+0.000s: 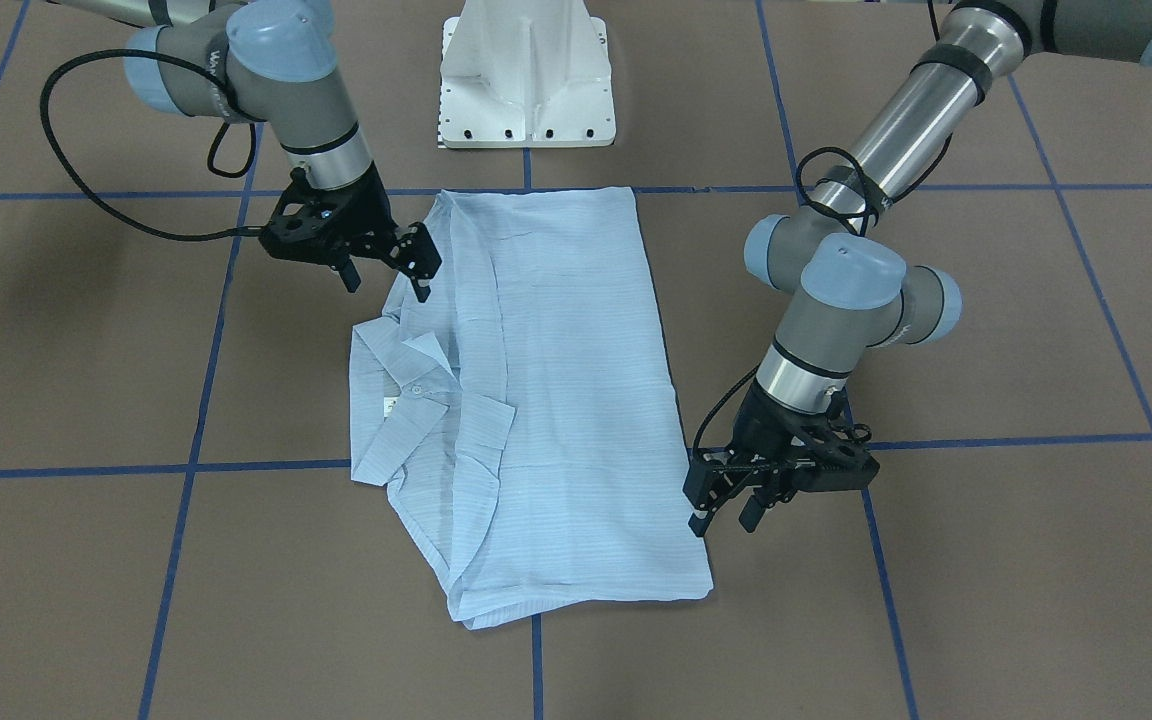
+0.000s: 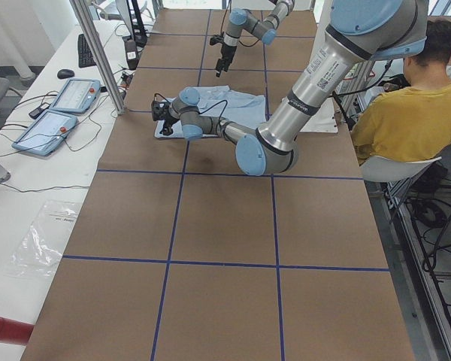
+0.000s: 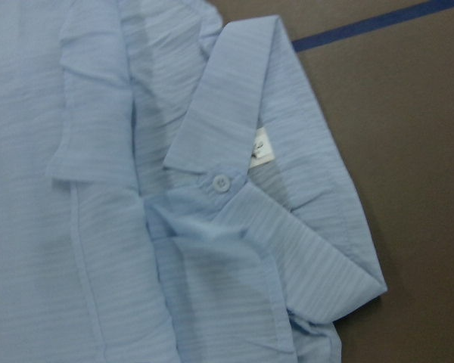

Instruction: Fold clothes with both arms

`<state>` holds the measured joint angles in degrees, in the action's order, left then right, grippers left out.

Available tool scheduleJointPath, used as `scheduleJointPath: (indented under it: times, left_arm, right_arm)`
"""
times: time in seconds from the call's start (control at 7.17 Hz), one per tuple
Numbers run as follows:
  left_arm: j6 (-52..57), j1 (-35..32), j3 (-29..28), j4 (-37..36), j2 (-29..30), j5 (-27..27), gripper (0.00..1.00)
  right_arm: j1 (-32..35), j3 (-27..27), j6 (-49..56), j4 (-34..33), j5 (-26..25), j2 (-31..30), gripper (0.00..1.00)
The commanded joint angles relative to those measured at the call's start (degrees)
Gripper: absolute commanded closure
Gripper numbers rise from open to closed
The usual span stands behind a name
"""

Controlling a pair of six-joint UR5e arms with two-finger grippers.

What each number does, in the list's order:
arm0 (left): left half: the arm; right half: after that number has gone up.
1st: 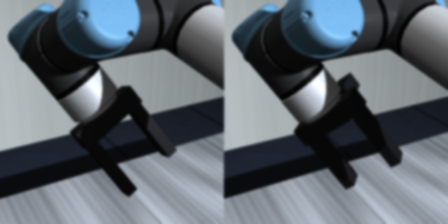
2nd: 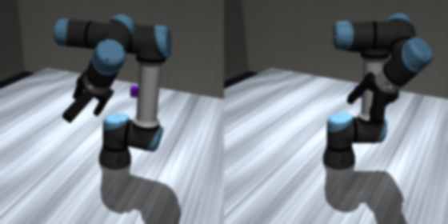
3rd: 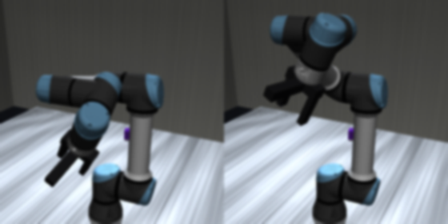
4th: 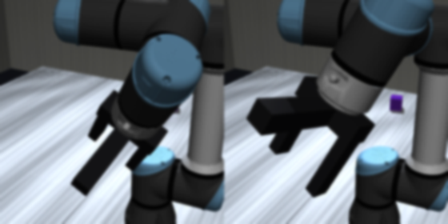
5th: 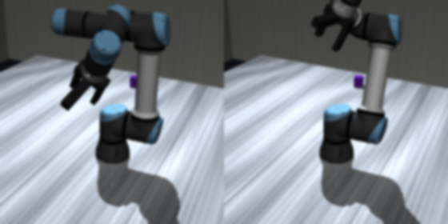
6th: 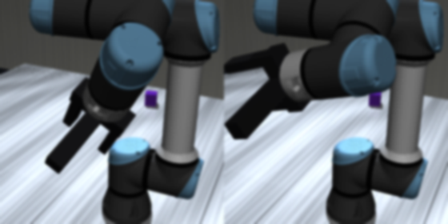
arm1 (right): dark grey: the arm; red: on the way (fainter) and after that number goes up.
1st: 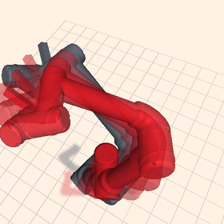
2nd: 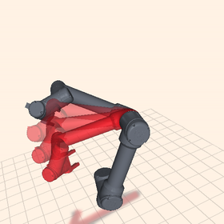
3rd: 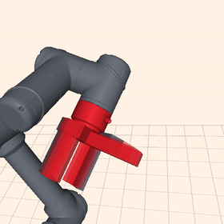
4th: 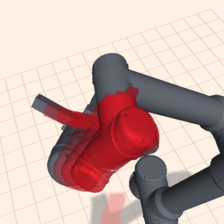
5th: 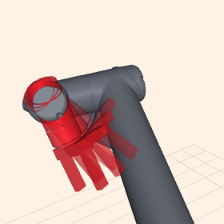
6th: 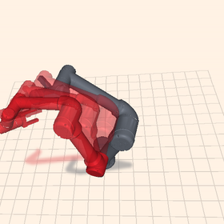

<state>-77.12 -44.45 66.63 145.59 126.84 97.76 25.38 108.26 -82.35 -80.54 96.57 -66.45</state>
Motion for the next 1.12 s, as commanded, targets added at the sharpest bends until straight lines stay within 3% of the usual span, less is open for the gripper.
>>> scheduleJointPath:
  times: [0.0, 0.42, 0.98]
  left_arm:
    - [2.5, -0.7, 0.8, 0.4, -2.0, 0.8, 0.27]
    - [2.3, -0.7, 0.8, 1.2, -2.5, 0.8, 0.27]
    - [2.0, -0.7, 0.8, 1.4, -2.6, 0.9, 0.27]
  right_arm:
    - [-3.8, 0.0, 15.6, -7.4, -0.4, 4.3, 0.00]
    - [-7.8, 0.0, 31.4, -17.1, -7.5, 7.5, 0.00]
    - [-12.3, -0.5, 36.7, -16.8, -7.8, 7.6, 0.00]
